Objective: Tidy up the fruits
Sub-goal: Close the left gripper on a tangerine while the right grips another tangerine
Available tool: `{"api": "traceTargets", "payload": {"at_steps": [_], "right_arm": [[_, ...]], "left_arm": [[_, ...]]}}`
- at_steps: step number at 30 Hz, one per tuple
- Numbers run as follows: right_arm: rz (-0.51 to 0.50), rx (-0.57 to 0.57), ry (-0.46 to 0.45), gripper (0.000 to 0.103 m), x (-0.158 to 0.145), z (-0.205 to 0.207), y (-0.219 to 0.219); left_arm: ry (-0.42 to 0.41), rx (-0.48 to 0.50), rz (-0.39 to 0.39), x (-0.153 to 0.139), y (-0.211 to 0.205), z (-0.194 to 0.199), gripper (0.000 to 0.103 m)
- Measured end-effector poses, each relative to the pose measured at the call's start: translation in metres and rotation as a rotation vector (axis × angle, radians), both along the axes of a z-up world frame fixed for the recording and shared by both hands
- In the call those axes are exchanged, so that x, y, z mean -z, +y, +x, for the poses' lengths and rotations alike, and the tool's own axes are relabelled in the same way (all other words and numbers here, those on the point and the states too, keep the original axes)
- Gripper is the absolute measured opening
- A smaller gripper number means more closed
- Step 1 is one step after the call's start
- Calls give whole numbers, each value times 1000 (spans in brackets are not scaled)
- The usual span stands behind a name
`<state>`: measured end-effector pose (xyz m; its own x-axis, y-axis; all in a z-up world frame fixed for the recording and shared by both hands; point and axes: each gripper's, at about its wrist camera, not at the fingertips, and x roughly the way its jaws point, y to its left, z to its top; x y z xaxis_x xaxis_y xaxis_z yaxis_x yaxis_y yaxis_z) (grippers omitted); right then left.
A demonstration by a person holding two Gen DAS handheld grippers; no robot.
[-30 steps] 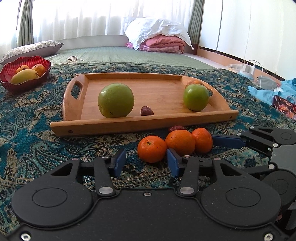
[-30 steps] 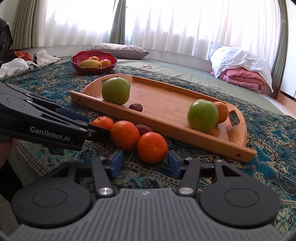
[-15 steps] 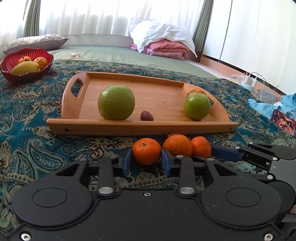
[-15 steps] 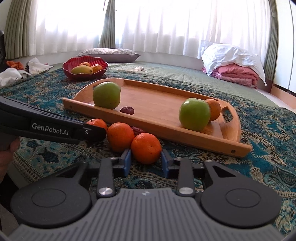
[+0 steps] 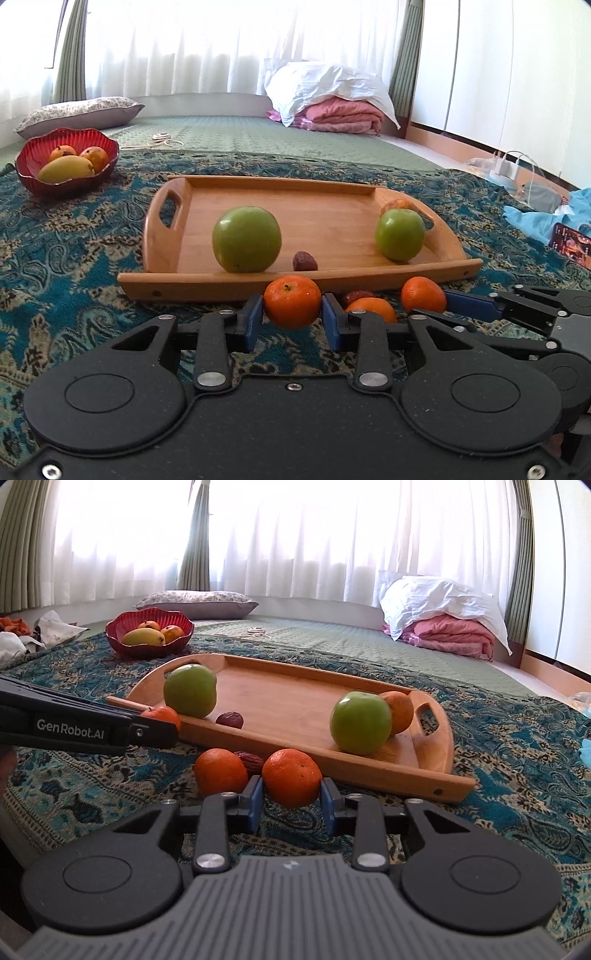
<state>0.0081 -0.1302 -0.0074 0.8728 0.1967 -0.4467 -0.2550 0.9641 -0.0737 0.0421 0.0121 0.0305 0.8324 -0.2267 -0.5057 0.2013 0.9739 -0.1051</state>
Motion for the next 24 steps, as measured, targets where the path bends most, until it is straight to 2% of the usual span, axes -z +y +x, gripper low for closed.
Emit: {"api": "traceTargets", "payload": {"at_steps": [8,21,24], "right_arm": [[-6,8,-4,37,-1,-2,1],[63,81,68,36,0,25,-6],[92,89,103,40,4,32,-6]], "left_arm": [[-5,-15,5,-1,6,-2,32],[-10,-34,4,-3,9,-2,32],[-9,-37,4,-2,10,0,32]]}}
